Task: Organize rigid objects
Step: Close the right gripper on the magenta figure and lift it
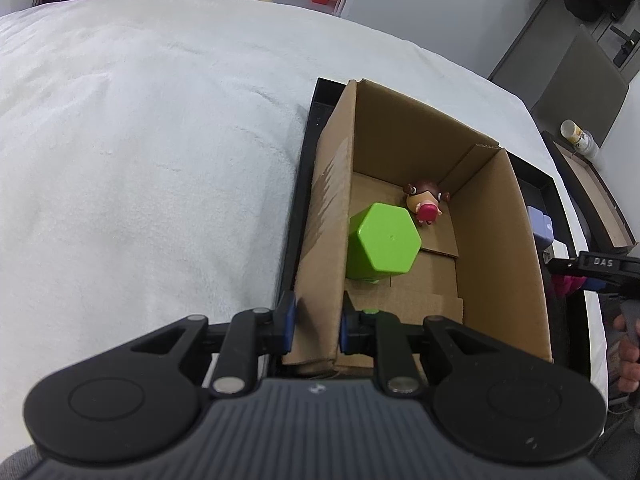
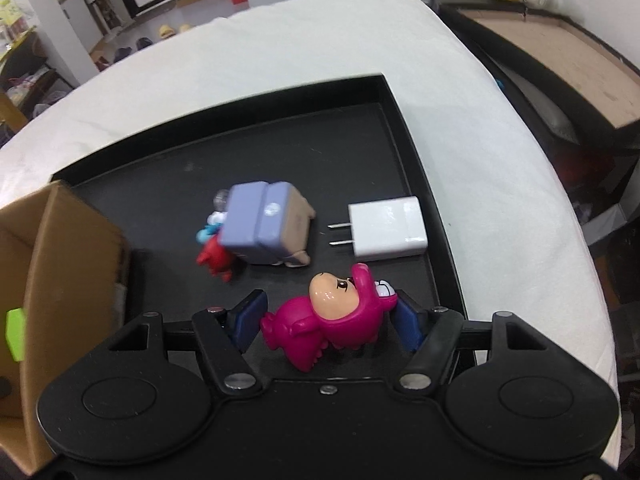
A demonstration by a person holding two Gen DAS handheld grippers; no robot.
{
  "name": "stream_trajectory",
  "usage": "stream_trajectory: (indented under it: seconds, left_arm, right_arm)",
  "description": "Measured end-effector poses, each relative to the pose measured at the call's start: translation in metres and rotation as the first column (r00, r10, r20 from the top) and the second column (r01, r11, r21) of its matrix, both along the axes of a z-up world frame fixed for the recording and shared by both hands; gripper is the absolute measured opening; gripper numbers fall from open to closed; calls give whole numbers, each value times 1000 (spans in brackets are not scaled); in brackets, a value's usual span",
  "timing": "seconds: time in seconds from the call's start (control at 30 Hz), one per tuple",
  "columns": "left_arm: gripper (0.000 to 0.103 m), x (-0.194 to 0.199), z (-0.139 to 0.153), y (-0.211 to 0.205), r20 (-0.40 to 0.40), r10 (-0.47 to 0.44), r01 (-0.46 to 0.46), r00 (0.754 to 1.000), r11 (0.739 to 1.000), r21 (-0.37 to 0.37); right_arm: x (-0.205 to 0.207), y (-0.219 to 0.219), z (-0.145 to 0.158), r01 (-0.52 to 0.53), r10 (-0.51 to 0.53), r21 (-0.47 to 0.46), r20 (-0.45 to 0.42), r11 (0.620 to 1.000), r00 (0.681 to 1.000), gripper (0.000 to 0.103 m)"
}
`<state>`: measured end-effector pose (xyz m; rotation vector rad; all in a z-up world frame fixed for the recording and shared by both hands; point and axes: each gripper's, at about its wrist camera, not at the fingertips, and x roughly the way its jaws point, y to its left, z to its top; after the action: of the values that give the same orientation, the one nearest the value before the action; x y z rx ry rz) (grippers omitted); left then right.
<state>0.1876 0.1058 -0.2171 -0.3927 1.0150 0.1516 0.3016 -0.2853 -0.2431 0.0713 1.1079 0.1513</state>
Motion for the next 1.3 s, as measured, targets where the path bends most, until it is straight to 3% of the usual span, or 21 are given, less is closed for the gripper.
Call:
stream_trajectory:
  seconds: [0.63, 1.3]
  left_arm:
    - [19, -6, 6, 0, 26, 1, -1, 1000, 1000, -9]
    - [18, -12, 7, 4, 53, -6, 8, 999, 999, -31]
  right_arm:
    - [-18, 41, 55, -97, 93, 34, 100, 995, 991, 66]
    - [-31, 98, 89, -189, 180, 52, 146, 981, 973, 66]
